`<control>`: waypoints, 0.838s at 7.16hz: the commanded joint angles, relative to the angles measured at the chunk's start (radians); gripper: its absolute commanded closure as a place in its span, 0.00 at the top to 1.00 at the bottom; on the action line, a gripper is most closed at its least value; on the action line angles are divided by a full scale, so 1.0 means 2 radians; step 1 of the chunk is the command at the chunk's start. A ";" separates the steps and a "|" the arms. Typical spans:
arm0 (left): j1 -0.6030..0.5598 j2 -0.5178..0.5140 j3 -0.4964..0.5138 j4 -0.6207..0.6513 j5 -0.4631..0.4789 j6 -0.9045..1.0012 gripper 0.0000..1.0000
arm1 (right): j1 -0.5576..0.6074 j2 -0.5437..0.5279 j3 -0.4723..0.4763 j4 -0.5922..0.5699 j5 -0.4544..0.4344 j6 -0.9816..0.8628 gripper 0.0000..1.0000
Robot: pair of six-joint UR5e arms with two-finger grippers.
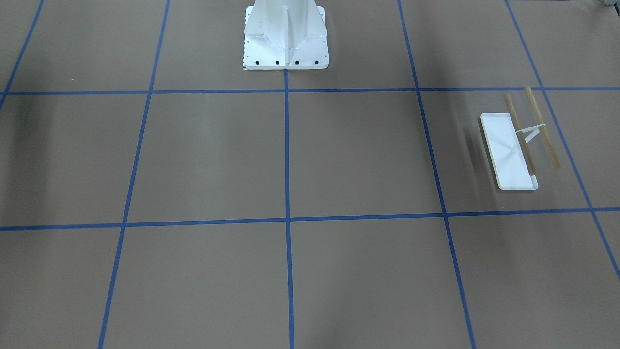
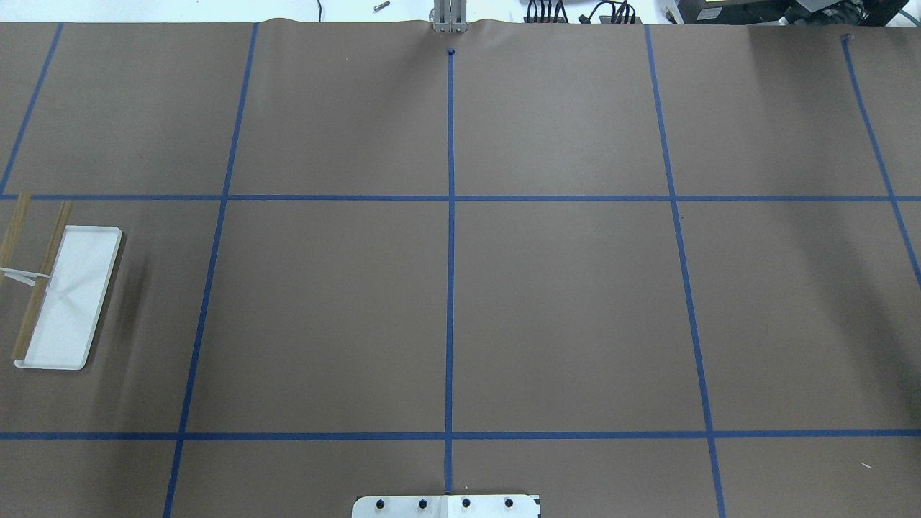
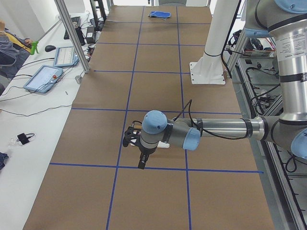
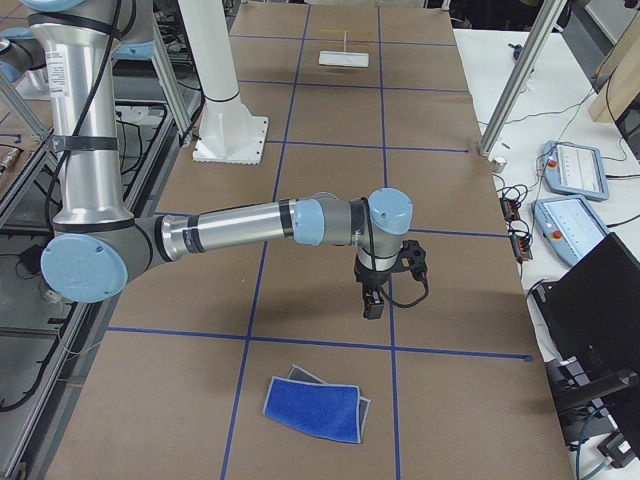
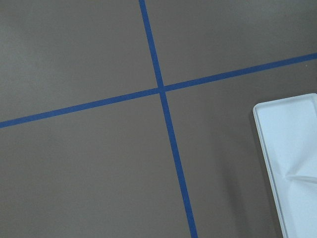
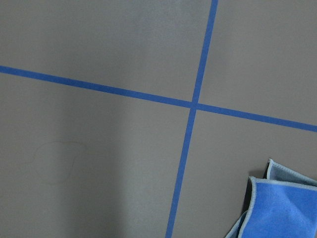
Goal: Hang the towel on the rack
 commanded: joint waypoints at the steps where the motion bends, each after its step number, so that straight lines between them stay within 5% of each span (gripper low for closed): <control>1: 0.001 0.001 -0.002 -0.001 -0.001 -0.005 0.98 | -0.001 -0.004 -0.023 0.006 0.042 0.004 1.00; 3: 0.000 0.001 -0.002 -0.002 -0.001 -0.005 0.98 | 0.000 -0.048 -0.028 0.051 0.094 0.004 1.00; 6: -0.001 0.007 -0.008 -0.002 -0.030 -0.006 0.98 | 0.000 -0.066 -0.037 0.142 0.079 0.027 1.00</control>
